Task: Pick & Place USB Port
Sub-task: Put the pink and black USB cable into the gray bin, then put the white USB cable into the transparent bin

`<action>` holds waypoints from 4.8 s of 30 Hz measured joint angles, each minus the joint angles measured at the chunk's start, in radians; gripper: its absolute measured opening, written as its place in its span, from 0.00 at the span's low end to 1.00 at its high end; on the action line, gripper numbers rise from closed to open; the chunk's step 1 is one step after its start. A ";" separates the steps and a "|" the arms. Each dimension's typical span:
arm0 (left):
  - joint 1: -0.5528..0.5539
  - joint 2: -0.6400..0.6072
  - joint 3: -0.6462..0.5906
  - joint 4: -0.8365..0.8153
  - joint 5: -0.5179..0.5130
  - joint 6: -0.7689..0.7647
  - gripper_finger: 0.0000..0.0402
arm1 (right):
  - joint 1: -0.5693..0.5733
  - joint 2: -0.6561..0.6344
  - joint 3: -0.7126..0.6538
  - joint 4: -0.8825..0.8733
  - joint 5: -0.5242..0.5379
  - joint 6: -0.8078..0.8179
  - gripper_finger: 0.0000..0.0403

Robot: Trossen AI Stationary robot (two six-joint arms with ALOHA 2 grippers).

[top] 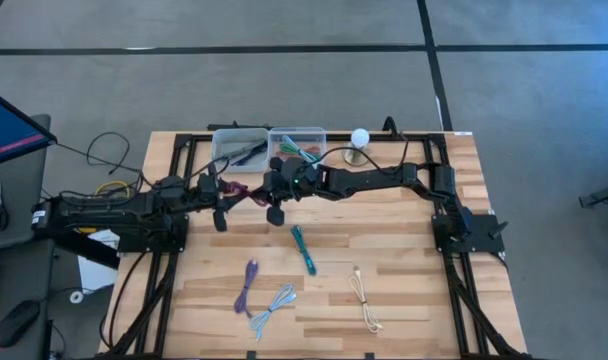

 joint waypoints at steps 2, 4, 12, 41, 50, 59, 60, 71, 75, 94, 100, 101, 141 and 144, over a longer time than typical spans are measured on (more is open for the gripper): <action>0.000 0.000 0.000 0.000 -0.001 0.000 0.21 | 0.000 0.000 0.000 0.000 0.000 0.000 0.00; 0.000 0.000 0.000 0.000 -0.002 0.000 0.17 | 0.000 0.000 0.000 0.000 0.000 0.000 0.00; 0.000 0.000 0.000 0.000 -0.003 0.001 0.09 | 0.000 0.000 0.000 0.013 0.002 0.000 0.00; 0.160 -0.002 -0.001 0.012 -0.012 0.086 0.07 | -0.004 -0.185 0.002 -0.513 0.006 -0.127 0.22; 0.408 -0.002 -0.001 0.017 0.157 0.079 0.07 | -0.015 -0.185 0.001 -0.684 0.002 -0.102 0.21; 0.677 -0.002 0.000 0.017 0.417 0.020 0.07 | 0.001 -0.247 -0.029 -0.671 0.002 -0.109 0.11; 0.699 -0.001 0.000 0.018 0.439 0.013 0.07 | 0.001 -0.264 -0.054 -0.642 0.002 -0.111 0.10; 0.901 0.015 0.000 0.024 0.575 -0.007 0.07 | -0.015 -0.677 -0.588 -0.283 0.003 -0.019 0.03; 0.974 0.060 0.000 0.039 0.582 -0.004 0.07 | 0.003 -0.818 -0.719 -0.263 0.021 0.012 0.03; 1.036 0.602 0.000 0.449 0.599 -0.056 0.06 | 0.192 -1.166 -0.967 -0.267 0.214 0.116 0.03; 1.036 0.737 0.000 0.557 0.583 -0.075 0.06 | 0.225 -1.165 -0.967 -0.267 0.270 0.113 0.03; 1.036 0.757 0.000 0.574 0.581 -0.083 0.06 | 0.227 -1.165 -0.967 -0.267 0.271 0.111 0.03; 1.036 0.642 0.150 0.653 0.570 -0.362 0.56 | 0.226 -1.165 -0.967 -0.249 0.273 0.110 0.03; 1.035 0.588 0.150 0.653 0.737 -0.421 0.53 | 0.220 -1.165 -0.967 -0.249 0.272 0.110 0.03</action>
